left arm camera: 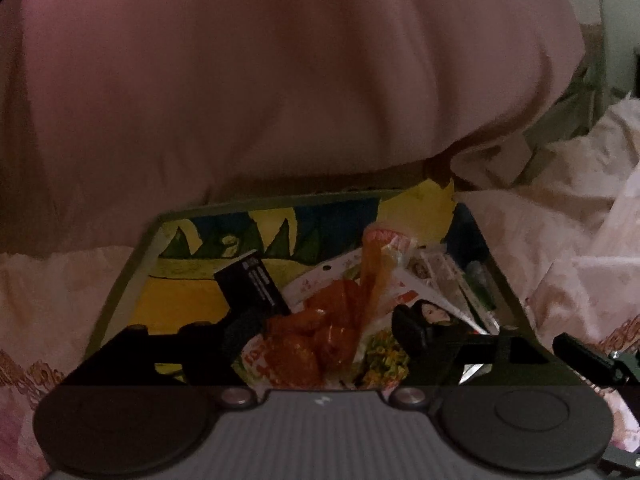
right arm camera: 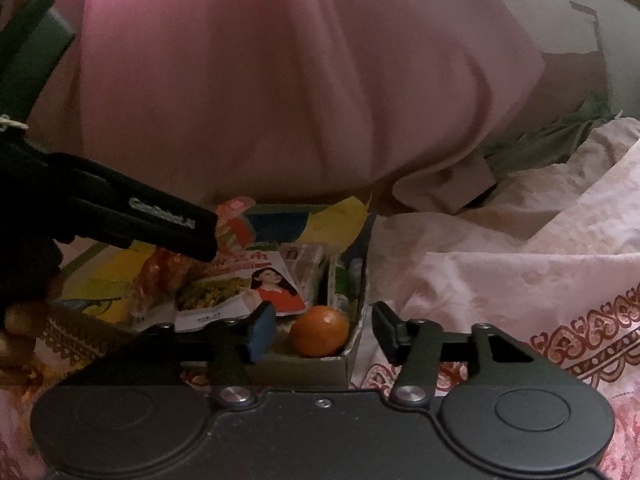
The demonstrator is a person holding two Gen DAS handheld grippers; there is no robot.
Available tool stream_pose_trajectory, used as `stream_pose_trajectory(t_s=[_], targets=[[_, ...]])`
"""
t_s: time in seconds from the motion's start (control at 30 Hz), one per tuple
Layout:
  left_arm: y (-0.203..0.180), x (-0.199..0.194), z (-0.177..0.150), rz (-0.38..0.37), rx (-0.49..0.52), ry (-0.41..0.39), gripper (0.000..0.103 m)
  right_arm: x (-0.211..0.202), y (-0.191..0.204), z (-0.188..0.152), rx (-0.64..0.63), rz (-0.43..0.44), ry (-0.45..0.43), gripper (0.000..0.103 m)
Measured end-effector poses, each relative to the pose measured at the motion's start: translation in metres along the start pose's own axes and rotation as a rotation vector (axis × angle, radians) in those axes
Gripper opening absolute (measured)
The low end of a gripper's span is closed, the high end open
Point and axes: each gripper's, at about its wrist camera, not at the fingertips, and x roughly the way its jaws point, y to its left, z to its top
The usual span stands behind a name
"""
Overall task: Organize snacks
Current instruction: 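Open both grippers in the box and withdraw them, then move both open tools over the gold candy and yellow wafer bar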
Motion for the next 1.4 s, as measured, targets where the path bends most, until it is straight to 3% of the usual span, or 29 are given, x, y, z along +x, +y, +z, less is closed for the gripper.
stream_pose_trajectory(t_s=[0.23,0.4,0.8,1.0,1.4], targets=[[0.022,-0.029,-0.002,0.010,-0.097,-0.043,0.100,-0.027,-0.002,0.012,0.029,-0.009,-0.080,0.089],[0.047,-0.066,-0.021,0.008,-0.148,-0.085,0.102,-0.059,-0.003,0.020,0.062,-0.012,-0.160,0.102],[0.088,-0.168,-0.078,0.095,-0.211,-0.167,0.102,-0.144,0.020,0.012,0.004,0.004,-0.226,0.102],[0.101,-0.209,-0.124,0.134,-0.232,-0.157,0.102,-0.186,0.040,-0.010,-0.026,0.040,-0.193,0.102],[0.128,-0.242,-0.204,0.193,-0.236,-0.104,0.102,-0.225,0.093,-0.051,-0.091,0.103,-0.075,0.102]])
